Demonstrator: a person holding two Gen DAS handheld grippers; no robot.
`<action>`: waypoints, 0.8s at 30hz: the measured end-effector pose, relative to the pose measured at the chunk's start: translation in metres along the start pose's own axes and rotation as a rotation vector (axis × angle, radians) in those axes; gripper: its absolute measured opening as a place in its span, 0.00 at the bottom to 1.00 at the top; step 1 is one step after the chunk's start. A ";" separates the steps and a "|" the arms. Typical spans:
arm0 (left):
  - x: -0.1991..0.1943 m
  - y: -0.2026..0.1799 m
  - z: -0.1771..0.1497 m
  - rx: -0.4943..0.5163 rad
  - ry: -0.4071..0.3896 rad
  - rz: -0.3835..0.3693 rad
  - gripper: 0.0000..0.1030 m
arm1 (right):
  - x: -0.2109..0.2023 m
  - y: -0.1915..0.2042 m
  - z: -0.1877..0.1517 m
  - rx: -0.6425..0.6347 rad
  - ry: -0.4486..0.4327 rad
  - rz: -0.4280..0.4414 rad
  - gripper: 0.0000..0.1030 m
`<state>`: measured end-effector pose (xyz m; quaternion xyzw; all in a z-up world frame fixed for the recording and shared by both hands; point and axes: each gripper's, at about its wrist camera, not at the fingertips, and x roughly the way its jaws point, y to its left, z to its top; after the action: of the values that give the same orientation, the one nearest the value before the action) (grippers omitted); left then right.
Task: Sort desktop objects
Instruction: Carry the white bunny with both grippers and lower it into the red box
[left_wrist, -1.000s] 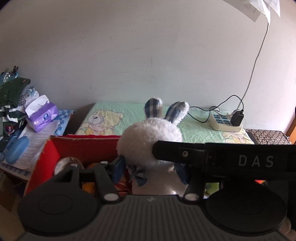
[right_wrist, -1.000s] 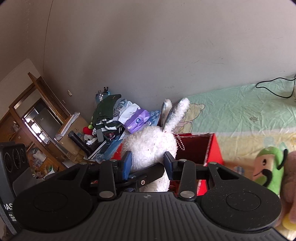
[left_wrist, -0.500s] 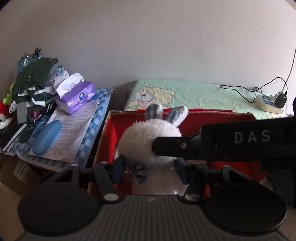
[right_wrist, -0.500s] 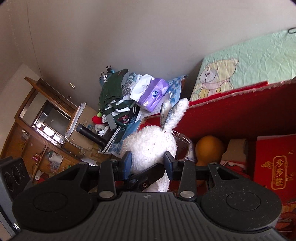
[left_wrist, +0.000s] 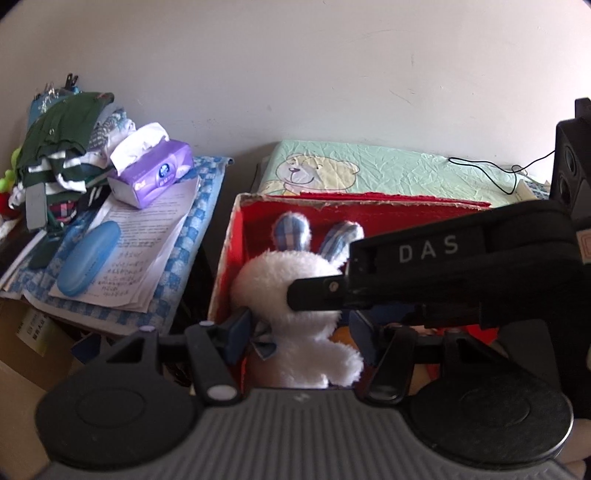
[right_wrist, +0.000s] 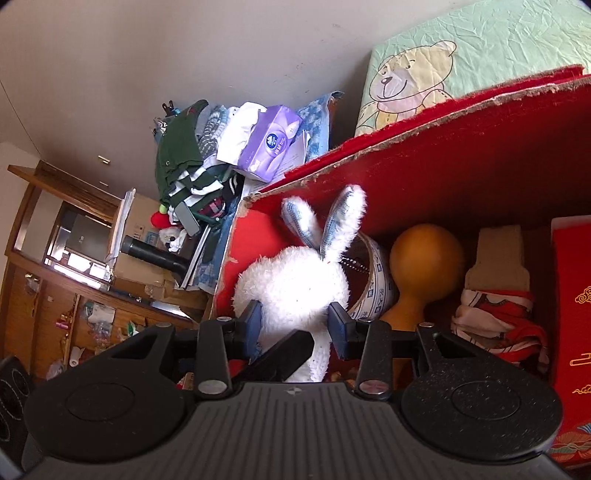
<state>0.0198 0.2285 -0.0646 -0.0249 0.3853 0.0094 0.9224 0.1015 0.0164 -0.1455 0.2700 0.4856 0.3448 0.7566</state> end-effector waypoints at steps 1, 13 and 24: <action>-0.001 0.002 0.000 -0.009 0.002 -0.011 0.59 | 0.001 0.000 -0.001 -0.007 -0.001 -0.006 0.43; -0.007 0.003 -0.005 -0.004 0.022 -0.024 0.58 | -0.001 0.001 -0.004 -0.016 -0.014 -0.010 0.54; 0.002 -0.007 0.005 0.020 0.065 0.062 0.59 | -0.013 0.004 -0.004 -0.021 -0.088 -0.046 0.45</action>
<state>0.0249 0.2219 -0.0624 -0.0041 0.4157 0.0332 0.9089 0.0931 0.0088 -0.1365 0.2659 0.4544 0.3203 0.7875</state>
